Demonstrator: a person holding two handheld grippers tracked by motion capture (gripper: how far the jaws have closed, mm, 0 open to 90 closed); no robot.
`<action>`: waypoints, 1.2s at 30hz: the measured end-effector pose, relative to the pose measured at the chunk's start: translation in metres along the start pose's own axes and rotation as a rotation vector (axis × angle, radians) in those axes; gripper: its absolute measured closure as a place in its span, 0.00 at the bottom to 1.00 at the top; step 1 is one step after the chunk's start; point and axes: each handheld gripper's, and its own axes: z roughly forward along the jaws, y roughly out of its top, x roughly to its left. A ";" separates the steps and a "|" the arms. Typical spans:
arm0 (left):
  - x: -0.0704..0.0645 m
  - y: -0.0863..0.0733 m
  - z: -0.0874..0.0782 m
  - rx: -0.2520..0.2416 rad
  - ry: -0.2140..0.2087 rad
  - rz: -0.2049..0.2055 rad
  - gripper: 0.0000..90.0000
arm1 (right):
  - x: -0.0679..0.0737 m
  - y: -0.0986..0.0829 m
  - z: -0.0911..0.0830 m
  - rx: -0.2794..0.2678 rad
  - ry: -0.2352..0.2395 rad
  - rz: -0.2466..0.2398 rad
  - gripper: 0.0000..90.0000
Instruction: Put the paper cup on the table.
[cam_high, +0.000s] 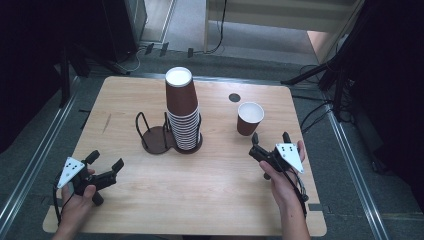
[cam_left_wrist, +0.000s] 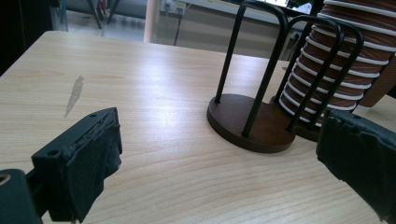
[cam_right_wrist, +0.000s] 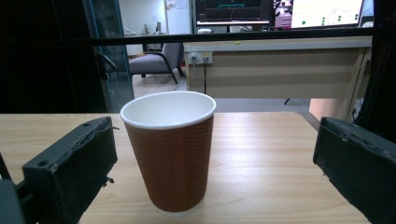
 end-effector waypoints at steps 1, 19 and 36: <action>0.000 0.000 0.000 0.000 0.000 0.000 0.01 | -0.001 -0.001 -0.002 0.003 0.002 -0.001 0.00; 0.000 0.000 0.000 0.000 0.000 -0.001 0.01 | -0.037 -0.016 -0.041 0.018 -0.038 0.012 0.00; 0.000 0.000 0.000 0.003 -0.006 -0.011 0.01 | -0.069 -0.032 -0.075 0.049 -0.087 0.011 0.00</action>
